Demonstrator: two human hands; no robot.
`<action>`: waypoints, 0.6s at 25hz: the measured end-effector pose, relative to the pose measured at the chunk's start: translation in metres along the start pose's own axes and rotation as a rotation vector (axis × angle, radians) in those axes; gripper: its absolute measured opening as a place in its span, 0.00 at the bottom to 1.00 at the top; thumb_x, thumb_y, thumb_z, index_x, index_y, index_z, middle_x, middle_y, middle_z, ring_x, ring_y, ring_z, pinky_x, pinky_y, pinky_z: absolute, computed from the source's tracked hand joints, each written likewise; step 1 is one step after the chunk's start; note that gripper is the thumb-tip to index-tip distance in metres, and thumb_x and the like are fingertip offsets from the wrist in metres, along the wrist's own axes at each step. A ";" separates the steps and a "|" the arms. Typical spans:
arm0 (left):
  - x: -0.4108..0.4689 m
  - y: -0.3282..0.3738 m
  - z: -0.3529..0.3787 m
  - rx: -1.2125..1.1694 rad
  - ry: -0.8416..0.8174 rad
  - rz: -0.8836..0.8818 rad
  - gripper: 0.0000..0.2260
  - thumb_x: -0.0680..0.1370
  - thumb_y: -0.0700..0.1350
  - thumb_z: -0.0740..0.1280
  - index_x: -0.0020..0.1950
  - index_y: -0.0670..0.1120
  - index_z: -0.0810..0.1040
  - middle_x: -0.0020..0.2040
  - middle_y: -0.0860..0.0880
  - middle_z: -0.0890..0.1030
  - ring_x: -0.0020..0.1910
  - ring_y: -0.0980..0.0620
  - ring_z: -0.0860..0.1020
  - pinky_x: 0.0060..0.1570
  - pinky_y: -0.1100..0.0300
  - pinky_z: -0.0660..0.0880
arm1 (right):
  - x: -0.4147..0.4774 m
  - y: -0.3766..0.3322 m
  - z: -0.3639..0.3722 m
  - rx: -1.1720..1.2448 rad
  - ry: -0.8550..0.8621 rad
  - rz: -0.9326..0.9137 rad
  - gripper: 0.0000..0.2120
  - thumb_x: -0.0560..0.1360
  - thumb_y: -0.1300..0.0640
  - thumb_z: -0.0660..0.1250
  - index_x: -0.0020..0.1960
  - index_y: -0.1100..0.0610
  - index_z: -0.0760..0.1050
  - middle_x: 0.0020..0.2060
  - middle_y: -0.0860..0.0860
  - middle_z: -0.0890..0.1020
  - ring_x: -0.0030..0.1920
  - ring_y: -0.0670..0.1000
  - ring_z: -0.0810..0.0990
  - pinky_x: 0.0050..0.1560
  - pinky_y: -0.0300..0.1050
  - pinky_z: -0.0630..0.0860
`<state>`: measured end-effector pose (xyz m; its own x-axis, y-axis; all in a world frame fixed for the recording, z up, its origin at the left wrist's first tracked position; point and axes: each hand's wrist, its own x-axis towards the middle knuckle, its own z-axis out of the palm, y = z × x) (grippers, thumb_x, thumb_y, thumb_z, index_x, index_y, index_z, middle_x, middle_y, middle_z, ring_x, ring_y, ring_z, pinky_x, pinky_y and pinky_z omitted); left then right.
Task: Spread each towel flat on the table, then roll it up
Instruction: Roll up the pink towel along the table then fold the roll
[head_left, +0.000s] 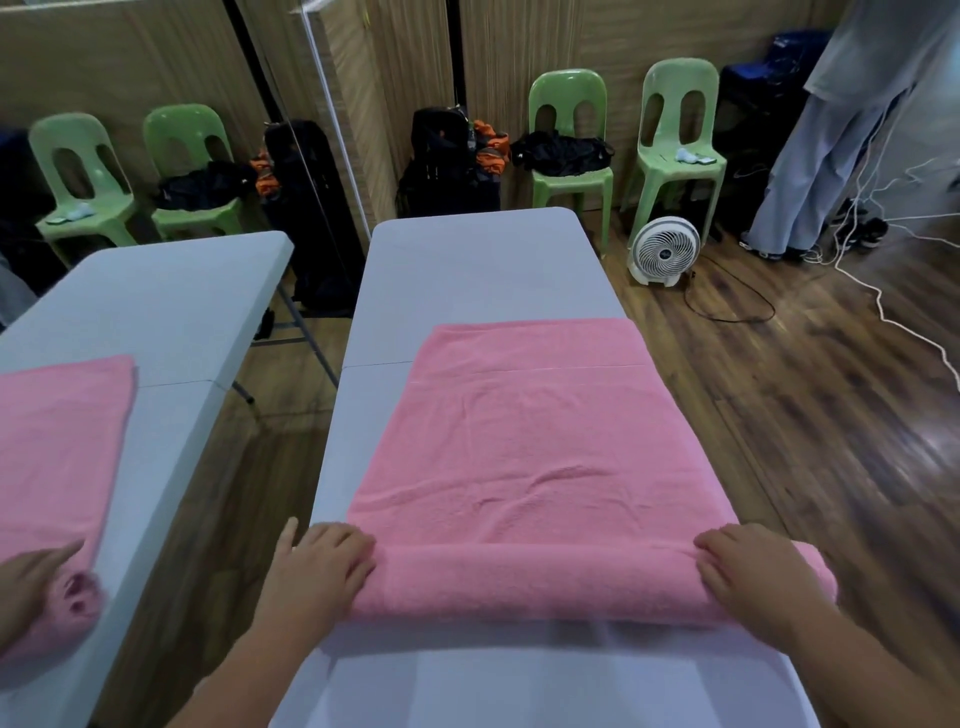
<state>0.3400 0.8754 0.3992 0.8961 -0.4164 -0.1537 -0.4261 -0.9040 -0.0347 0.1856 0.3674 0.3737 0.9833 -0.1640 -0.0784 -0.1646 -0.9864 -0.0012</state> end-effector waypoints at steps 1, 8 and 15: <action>-0.001 0.000 0.010 0.032 0.004 0.023 0.21 0.80 0.62 0.49 0.50 0.59 0.81 0.49 0.58 0.82 0.48 0.52 0.81 0.59 0.35 0.70 | -0.002 -0.006 0.003 -0.012 0.028 0.005 0.18 0.72 0.43 0.53 0.46 0.46 0.81 0.39 0.44 0.83 0.40 0.51 0.79 0.43 0.50 0.75; 0.075 0.019 0.010 -0.119 0.099 0.119 0.21 0.80 0.53 0.53 0.67 0.51 0.77 0.70 0.49 0.76 0.68 0.45 0.74 0.65 0.43 0.72 | 0.014 -0.023 0.013 0.065 0.056 0.074 0.26 0.75 0.36 0.53 0.64 0.45 0.77 0.64 0.45 0.79 0.62 0.50 0.78 0.61 0.56 0.74; 0.128 0.030 0.039 -0.147 0.041 0.085 0.31 0.79 0.68 0.40 0.79 0.59 0.40 0.80 0.57 0.38 0.79 0.53 0.38 0.77 0.52 0.40 | 0.026 -0.064 0.023 0.096 0.030 -0.001 0.31 0.76 0.30 0.44 0.59 0.42 0.80 0.62 0.45 0.81 0.58 0.47 0.81 0.46 0.51 0.81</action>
<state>0.4369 0.7984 0.3402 0.8631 -0.4930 -0.1095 -0.4805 -0.8685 0.1219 0.2196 0.4269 0.3484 0.9850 -0.1653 -0.0487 -0.1693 -0.9808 -0.0971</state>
